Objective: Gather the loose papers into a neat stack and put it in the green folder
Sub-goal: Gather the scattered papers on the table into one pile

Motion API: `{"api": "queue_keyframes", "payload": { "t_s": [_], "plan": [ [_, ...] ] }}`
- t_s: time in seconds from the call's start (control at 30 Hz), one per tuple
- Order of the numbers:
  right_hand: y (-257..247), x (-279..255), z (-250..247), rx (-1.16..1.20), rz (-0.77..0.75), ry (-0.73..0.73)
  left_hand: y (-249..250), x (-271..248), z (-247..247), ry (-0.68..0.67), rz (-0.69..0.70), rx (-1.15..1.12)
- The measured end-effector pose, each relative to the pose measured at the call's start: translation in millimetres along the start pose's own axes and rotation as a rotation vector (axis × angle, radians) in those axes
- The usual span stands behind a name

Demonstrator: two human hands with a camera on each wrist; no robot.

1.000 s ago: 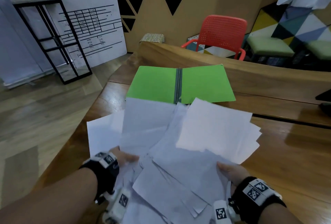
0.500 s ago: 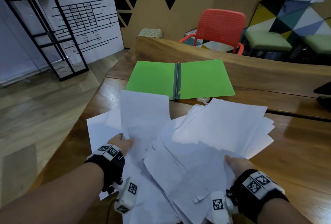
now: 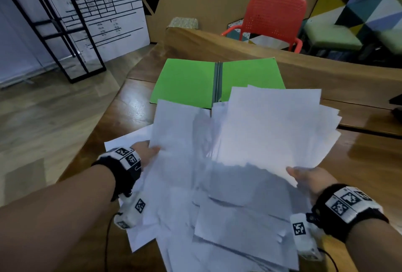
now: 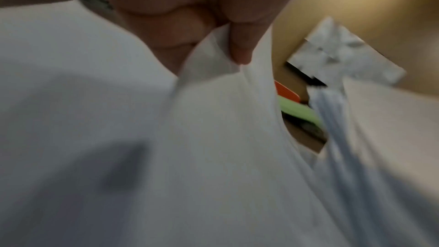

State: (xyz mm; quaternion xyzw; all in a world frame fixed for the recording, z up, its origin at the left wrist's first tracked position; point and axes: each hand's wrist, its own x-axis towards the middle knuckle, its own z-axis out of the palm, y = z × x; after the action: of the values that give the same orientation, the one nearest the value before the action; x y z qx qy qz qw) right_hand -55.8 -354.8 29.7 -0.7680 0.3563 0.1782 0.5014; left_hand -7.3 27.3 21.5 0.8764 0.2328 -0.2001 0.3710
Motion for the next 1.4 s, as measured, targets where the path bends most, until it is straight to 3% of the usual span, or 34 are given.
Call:
{"api": "queue_keyframes", "payload": {
  "t_s": [0.13,0.23,0.3,0.5,0.6,0.7,0.9,1.0,1.07,1.17,1.27,1.4],
  "plan": [
    [-18,3,23,0.012,-0.115,-0.002,15,-8,12,-0.21,0.12,-0.124],
    [-32,9,48,0.021,-0.157,-0.01,17,-13,30,-0.322,0.288,0.069],
    [-34,12,51,0.035,-0.148,-0.011,8,-12,39,-0.366,0.244,0.078],
    [-6,17,20,0.204,-0.052,0.002,-11,-13,33,-0.277,0.126,-0.039],
    [15,21,26,0.101,0.001,0.027,-8,-13,36,-0.309,0.077,-0.148],
    [42,35,50,0.067,0.037,-0.031,3,-20,52,-0.366,0.092,-0.055],
    [27,0,74,0.25,0.037,-0.018,8,-24,70,-0.28,0.123,0.008],
    [28,1,61,0.369,-0.065,0.036,1,-28,59,-0.278,0.237,-0.272],
    [31,5,50,0.387,-0.147,0.061,-8,-29,49,-0.353,0.284,-0.53],
    [33,12,47,0.366,-0.142,-0.061,-14,-24,40,-0.507,0.293,-0.674],
    [17,5,61,0.252,-0.103,-0.123,-9,-22,48,-0.596,0.266,-0.564],
    [0,2,72,0.203,-0.068,-0.084,0,-25,55,-0.482,0.326,-0.263]
  ]
}}
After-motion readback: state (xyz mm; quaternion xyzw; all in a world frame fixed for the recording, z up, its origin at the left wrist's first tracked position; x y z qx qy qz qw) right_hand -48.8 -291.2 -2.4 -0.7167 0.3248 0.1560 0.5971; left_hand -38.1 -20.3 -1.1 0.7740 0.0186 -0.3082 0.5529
